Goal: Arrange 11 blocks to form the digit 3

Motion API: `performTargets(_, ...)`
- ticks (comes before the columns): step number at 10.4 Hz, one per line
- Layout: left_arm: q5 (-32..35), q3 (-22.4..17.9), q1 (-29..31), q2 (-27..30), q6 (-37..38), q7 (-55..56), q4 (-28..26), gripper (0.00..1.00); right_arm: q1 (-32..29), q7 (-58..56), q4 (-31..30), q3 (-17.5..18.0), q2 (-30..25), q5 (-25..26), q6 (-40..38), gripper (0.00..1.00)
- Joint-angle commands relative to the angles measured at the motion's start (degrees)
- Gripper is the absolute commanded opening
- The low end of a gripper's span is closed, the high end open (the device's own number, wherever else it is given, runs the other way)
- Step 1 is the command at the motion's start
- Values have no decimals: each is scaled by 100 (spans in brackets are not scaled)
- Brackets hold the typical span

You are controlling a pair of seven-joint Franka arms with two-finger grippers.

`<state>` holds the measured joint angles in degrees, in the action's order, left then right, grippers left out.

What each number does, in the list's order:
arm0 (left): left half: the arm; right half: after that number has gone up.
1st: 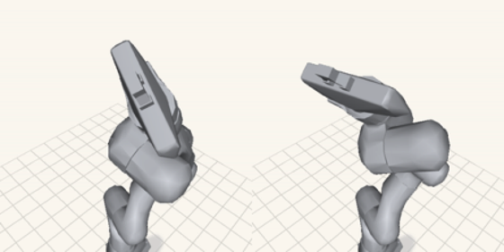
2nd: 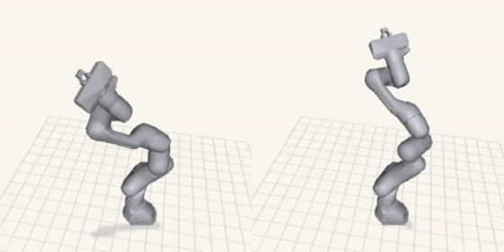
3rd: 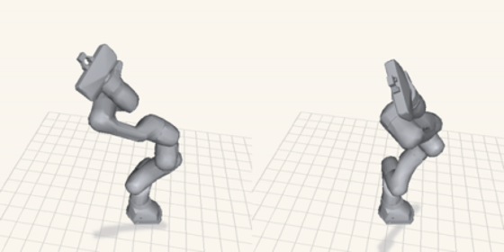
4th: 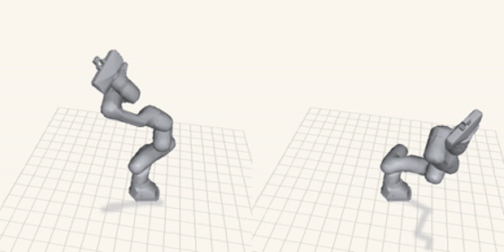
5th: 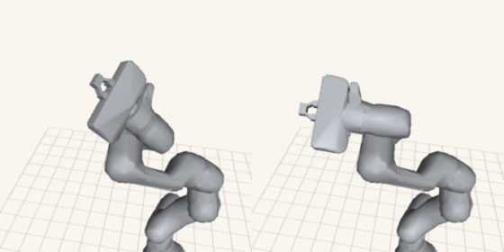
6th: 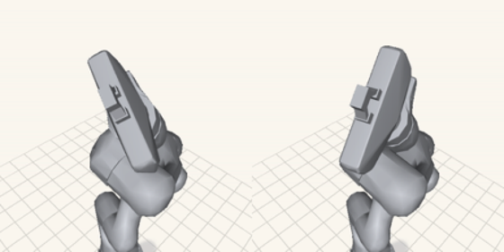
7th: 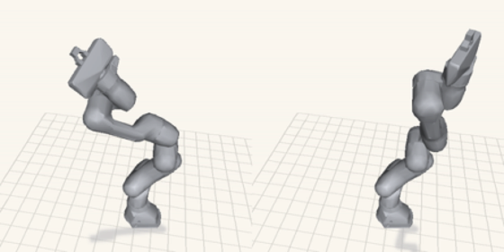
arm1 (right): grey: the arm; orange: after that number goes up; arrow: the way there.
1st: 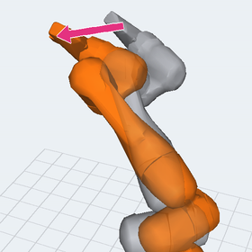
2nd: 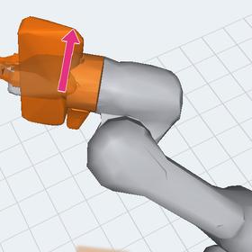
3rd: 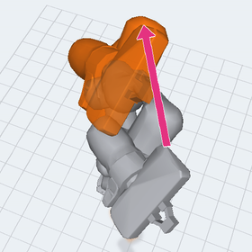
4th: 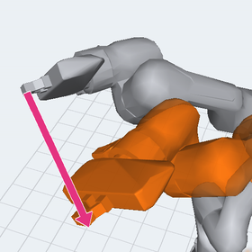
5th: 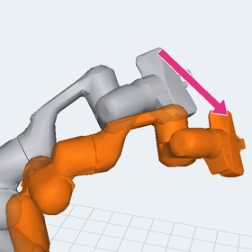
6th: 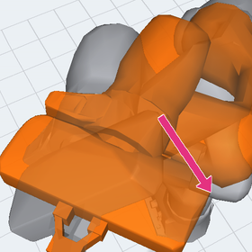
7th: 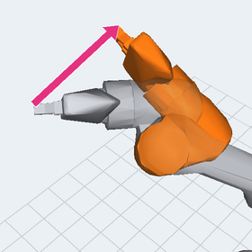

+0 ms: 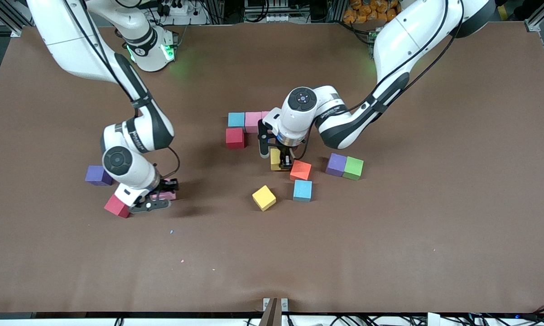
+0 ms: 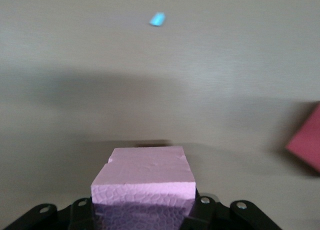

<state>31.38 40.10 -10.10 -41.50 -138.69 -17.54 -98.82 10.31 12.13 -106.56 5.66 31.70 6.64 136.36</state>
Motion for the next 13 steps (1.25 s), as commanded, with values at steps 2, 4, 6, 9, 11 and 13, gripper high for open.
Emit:
performTargets(2,-895,-20,51,555,1130,154,467,0,461,1034,-6,313,-59,-119,-110,20)
performTargets(4,-976,-20,332,590,1484,137,723,0,927,1536,-41,313,-59,-119,-119,21)
performTargets(6,-1221,-63,421,625,1729,215,933,0,1410,2011,-58,313,-41,-119,-145,21)
performTargets(9,-1231,-125,746,590,1793,207,1146,0,1859,2372,-190,313,-33,-119,-136,21)
performTargets(11,-1231,-117,773,582,1793,198,1137,0,1992,2435,-295,313,-41,-119,-101,21)
performTargets(13,-1231,-117,773,573,1793,181,1137,0,2036,2505,-322,313,-41,-119,-14,21)
